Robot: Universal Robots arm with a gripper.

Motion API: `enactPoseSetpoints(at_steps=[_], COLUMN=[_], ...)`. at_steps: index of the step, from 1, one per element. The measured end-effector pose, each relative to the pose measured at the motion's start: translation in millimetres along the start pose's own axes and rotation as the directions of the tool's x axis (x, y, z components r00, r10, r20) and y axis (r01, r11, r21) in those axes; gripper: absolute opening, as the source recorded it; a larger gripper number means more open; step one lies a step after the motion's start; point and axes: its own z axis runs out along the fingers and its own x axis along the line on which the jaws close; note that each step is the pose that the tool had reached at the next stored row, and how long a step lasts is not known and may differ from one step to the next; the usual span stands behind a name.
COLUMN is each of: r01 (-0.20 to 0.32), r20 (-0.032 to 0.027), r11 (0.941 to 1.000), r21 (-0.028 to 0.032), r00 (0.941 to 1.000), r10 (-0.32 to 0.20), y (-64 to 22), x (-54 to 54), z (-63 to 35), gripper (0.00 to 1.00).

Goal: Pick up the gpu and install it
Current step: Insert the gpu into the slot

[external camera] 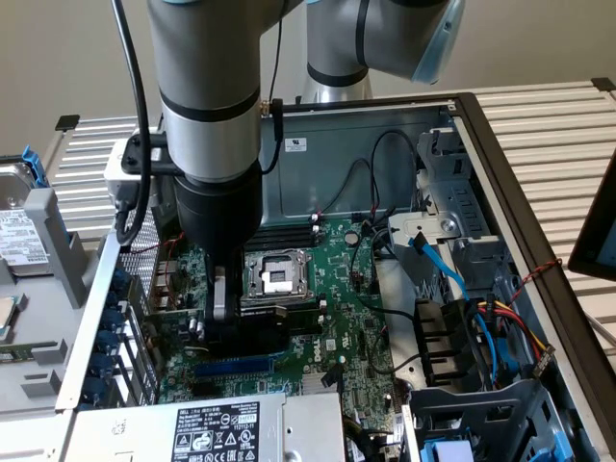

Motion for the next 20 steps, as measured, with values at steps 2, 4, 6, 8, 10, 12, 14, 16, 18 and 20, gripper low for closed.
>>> enactPoseSetpoints(at_steps=[2,4,6,8,10,12,14,16,18,20], r01=[0.0,0.0,0.0,0.0,0.0,0.0,0.0,-0.001,-0.001,-0.002], r20=[0.0001,0.0,0.0001,0.0,-0.0001,-0.0001,0.0009,0.0018,0.0025,0.0028], r11=[1.0,1.0,1.0,1.0,1.0,1.0,1.0,1.0,1.0,1.0], r21=[0.0,-0.0003,-0.0005,-0.0011,-0.0016,-0.0018,-0.0018,-0.0017,-0.0018,-0.0023], r00=[1.0,1.0,1.0,1.0,1.0,1.0,1.0,1.0,1.0,1.0], r10=[0.0,0.0,0.0,0.0,0.0,0.0,0.0,0.001,0.001,0.002], y=[0.1,0.3,0.6,0.7,0.7,0.7,0.6,0.5,0.5,0.5], x=[0.2,0.3,0.4,0.9,1.4,1.7,1.7,1.8,2.0,2.1], z=[0.5,0.6,0.9,1.0,1.2,1.6,1.9,2.3,2.9,3.3], gripper=[0.27,0.27,0.27,0.27,0.27,0.27,0.27,0.27,0.27,0.27])
